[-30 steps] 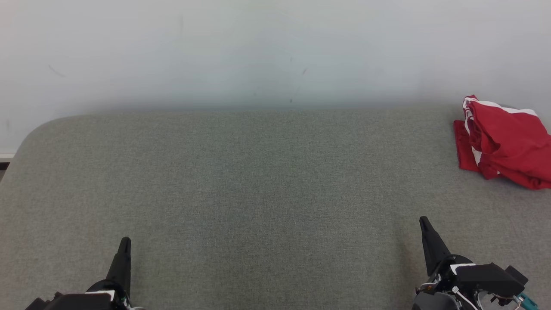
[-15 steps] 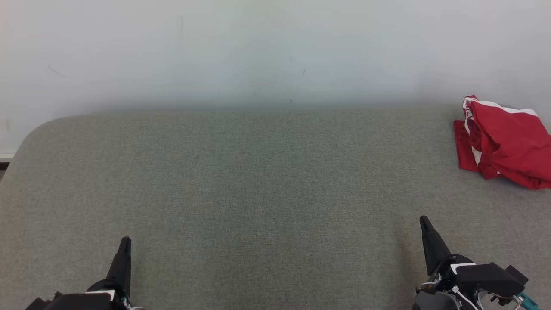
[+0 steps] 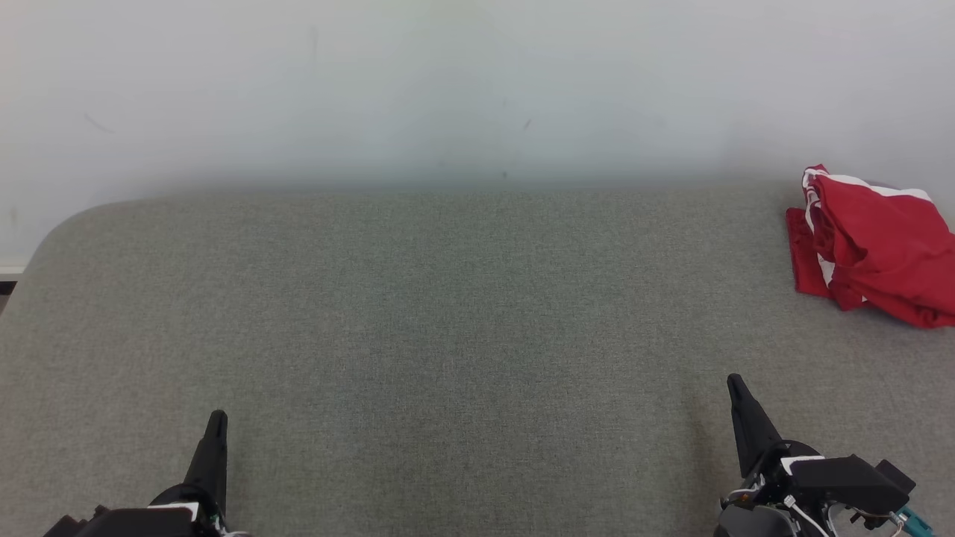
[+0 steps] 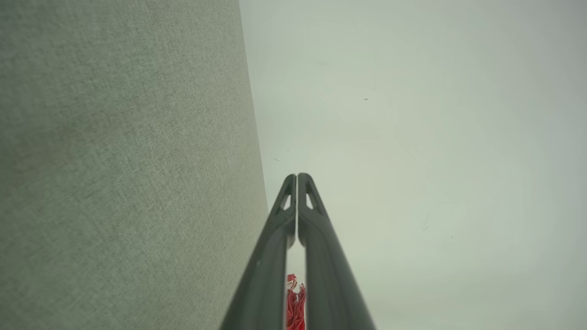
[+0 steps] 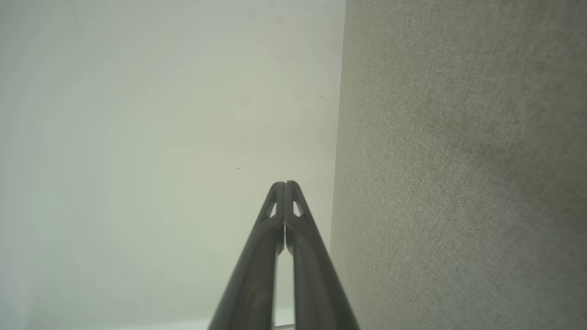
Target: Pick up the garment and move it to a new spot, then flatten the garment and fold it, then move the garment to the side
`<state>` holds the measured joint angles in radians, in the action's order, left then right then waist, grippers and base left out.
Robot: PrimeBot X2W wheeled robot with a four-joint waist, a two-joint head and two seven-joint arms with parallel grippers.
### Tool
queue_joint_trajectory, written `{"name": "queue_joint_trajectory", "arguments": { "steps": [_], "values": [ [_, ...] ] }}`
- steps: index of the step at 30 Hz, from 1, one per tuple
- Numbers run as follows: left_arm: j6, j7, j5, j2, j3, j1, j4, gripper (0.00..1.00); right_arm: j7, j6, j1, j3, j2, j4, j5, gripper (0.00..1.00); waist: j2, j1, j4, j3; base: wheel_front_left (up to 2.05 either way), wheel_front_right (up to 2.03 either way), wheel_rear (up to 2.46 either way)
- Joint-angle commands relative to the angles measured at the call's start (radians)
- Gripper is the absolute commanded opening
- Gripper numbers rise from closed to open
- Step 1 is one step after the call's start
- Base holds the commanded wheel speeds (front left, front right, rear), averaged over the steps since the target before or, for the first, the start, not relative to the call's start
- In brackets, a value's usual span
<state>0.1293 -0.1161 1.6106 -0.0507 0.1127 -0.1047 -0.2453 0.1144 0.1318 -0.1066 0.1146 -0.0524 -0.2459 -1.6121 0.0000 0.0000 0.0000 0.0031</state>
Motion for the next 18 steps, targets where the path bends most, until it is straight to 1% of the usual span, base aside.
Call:
{"name": "queue_joint_trajectory", "arguments": {
  "steps": [1, 18],
  "values": [
    [0.003, 0.000, 0.004, 0.001, 0.003, -0.010, -0.002, 0.00, 0.003, -0.002, -0.005, 0.000, 0.004, 0.003, -0.001, 0.00, 0.0000, 0.0000, 0.000, 0.000, 0.00, 0.00, 0.00],
    [0.003, 0.000, 0.004, 0.001, 0.003, -0.010, -0.001, 0.00, 0.003, -0.002, -0.005, 0.000, 0.004, 0.003, -0.001, 0.00, 0.0000, 0.0000, 0.000, 0.000, 0.00, 0.00, 0.00]
  ]
}}
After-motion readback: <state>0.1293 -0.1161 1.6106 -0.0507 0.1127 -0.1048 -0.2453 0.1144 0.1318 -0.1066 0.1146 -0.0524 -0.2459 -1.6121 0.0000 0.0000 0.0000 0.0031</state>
